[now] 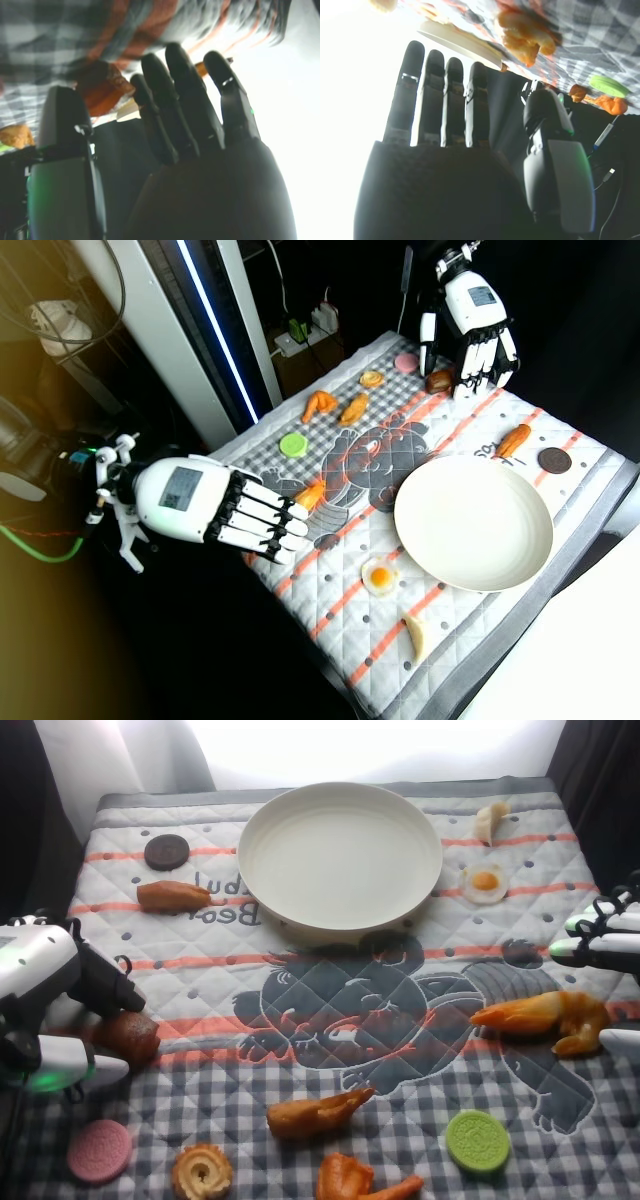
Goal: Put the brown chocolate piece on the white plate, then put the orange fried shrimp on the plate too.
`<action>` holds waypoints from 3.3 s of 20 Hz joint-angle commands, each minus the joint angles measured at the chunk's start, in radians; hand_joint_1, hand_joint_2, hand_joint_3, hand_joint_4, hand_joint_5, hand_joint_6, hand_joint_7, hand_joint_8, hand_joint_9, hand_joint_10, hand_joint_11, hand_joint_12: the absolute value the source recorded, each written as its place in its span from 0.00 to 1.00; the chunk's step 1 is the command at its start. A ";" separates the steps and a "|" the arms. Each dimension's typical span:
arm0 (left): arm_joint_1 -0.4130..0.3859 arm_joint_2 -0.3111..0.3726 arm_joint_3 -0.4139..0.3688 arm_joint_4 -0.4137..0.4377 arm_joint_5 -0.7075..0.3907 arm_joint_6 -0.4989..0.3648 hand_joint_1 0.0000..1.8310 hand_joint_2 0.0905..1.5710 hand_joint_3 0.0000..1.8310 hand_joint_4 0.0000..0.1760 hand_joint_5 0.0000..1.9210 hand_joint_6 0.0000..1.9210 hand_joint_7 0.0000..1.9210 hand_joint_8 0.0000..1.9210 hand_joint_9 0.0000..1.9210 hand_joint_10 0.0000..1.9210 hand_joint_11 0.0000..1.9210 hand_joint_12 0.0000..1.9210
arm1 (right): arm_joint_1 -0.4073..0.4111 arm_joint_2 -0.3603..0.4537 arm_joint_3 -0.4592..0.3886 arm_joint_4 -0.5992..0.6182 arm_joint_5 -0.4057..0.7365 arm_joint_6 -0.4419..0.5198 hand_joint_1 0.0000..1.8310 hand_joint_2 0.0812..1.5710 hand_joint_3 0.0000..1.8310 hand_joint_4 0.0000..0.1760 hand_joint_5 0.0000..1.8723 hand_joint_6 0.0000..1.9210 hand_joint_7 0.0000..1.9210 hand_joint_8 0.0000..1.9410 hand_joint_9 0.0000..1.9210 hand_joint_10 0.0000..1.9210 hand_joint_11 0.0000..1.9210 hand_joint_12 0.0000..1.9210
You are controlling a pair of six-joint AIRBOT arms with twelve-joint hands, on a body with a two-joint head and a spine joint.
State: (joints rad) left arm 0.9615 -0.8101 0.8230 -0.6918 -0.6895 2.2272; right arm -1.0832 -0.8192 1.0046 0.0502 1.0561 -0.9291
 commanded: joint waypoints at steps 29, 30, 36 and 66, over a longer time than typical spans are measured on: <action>-0.544 -0.478 0.576 -0.007 0.336 -0.001 0.67 0.68 0.00 0.00 0.51 0.44 0.56 0.50 0.48 0.11 0.08 0.63 | 0.029 -0.031 0.020 -0.015 0.114 0.000 0.25 0.81 0.00 0.00 0.25 0.00 0.22 0.00 0.22 0.00 0.06 0.40; -0.539 -0.484 0.594 -0.032 0.350 -0.001 0.68 0.69 0.00 0.00 0.49 0.46 0.54 0.55 0.51 0.11 0.10 0.65 | 0.032 -0.033 0.021 -0.016 0.112 0.000 0.25 0.81 0.00 0.00 0.25 0.00 0.22 0.00 0.22 0.00 0.05 0.42; -0.515 -0.477 0.582 -0.039 0.337 -0.001 0.42 0.63 0.00 0.68 0.22 0.00 0.31 0.00 0.30 0.00 0.04 0.50 | 0.036 -0.057 0.038 -0.018 0.098 0.000 0.24 0.81 0.00 0.10 0.26 0.00 0.24 0.01 0.23 0.01 0.05 0.45; 0.109 0.072 -0.045 0.307 -0.458 -0.785 0.50 0.56 0.00 0.45 0.21 0.00 0.29 0.00 0.29 0.04 0.00 0.55 | 0.147 -0.114 0.083 -0.027 0.019 -0.003 0.75 0.71 0.00 0.00 0.53 0.39 0.45 0.62 0.44 0.72 0.36 0.77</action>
State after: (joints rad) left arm 1.0767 -0.7441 0.7776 -0.3950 -1.0061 1.4574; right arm -0.9428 -0.9390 1.0843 0.0071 0.9890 -0.9165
